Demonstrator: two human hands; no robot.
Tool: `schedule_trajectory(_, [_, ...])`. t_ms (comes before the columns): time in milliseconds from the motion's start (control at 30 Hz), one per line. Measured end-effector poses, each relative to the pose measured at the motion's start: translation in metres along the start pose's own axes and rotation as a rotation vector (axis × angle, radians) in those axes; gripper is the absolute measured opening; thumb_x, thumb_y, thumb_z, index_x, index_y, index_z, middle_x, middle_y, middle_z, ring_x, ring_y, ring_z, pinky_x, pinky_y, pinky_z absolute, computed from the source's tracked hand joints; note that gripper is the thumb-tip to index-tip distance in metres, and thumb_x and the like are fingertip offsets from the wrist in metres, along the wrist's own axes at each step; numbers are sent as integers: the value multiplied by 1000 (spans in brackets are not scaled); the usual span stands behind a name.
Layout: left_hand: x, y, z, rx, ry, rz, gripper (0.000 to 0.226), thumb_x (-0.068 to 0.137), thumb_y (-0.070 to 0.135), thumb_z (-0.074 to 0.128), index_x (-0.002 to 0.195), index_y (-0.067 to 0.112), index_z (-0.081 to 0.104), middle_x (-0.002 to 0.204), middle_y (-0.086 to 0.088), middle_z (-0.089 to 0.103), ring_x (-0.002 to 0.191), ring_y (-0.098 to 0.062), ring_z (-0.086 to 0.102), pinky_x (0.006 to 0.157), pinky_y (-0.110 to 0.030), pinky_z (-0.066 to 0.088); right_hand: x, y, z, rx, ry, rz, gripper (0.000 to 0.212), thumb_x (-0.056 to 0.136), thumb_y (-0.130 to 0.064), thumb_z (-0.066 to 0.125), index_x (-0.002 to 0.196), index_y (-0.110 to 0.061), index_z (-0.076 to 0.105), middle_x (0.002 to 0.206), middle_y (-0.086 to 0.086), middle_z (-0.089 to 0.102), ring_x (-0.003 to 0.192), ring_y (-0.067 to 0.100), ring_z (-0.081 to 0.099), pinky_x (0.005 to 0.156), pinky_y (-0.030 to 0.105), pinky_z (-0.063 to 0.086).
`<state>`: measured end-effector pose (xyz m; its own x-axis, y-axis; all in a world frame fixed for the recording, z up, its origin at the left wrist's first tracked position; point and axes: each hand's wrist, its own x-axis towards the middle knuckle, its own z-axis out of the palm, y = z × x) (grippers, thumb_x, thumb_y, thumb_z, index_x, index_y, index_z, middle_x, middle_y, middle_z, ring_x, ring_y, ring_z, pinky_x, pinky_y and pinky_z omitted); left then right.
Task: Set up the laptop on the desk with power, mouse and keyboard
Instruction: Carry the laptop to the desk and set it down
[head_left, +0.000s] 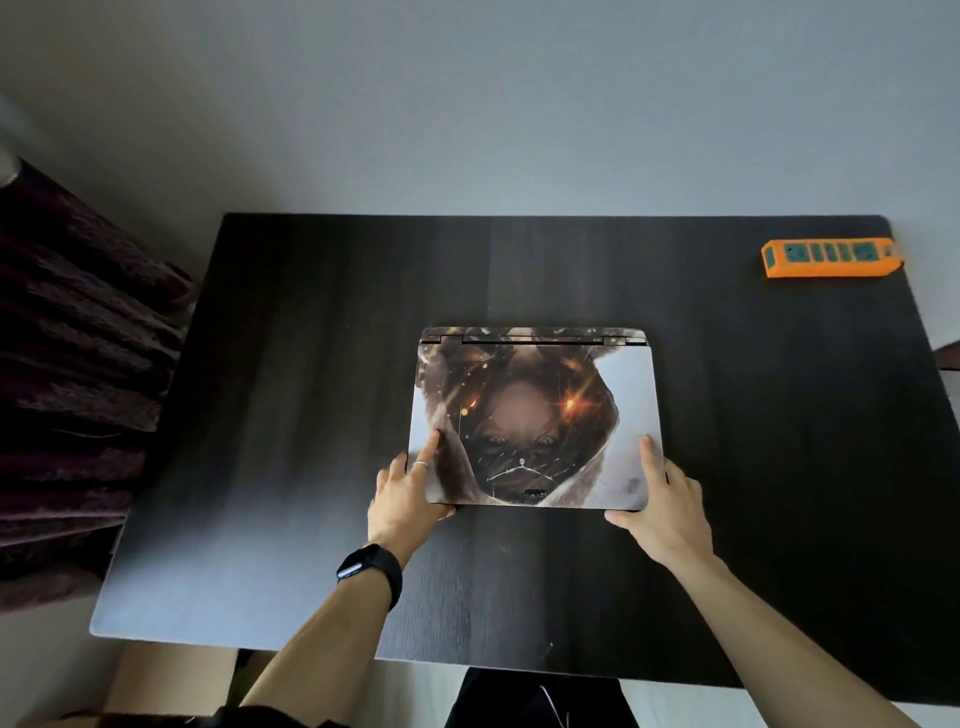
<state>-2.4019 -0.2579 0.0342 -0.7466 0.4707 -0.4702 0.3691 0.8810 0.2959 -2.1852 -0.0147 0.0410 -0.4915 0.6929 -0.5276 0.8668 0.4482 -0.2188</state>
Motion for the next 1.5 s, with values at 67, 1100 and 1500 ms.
schedule_trajectory(67, [1, -1, 1, 22, -3, -6, 112, 76, 46, 79, 150, 55, -4, 149, -3, 39, 132, -31, 37, 100, -49, 48, 0, 1, -1, -23, -7, -5, 119, 77, -57, 77, 158, -36, -8, 164, 4, 22, 147, 35, 28, 106, 50, 46])
schedule_trajectory(1100, [-107, -4, 45, -266, -148, -154, 59, 91, 31, 55, 147, 25, 40, 147, -7, 42, 132, -29, 47, 109, -40, 40, -107, 0, 34, -62, -325, -197, 59, 96, -41, 57, 152, -32, 40, 157, -4, 38, 140, 22, 41, 114, 34, 36])
schedule_trajectory(1500, [-257, -68, 53, -616, 145, -418, 42, 94, 28, 54, 135, 21, 54, 134, -2, 59, 122, -18, 56, 102, -28, 42, -196, -85, 64, -184, -390, -796, 43, 98, -39, 55, 141, -35, 54, 149, -11, 47, 136, 17, 45, 113, 28, 32])
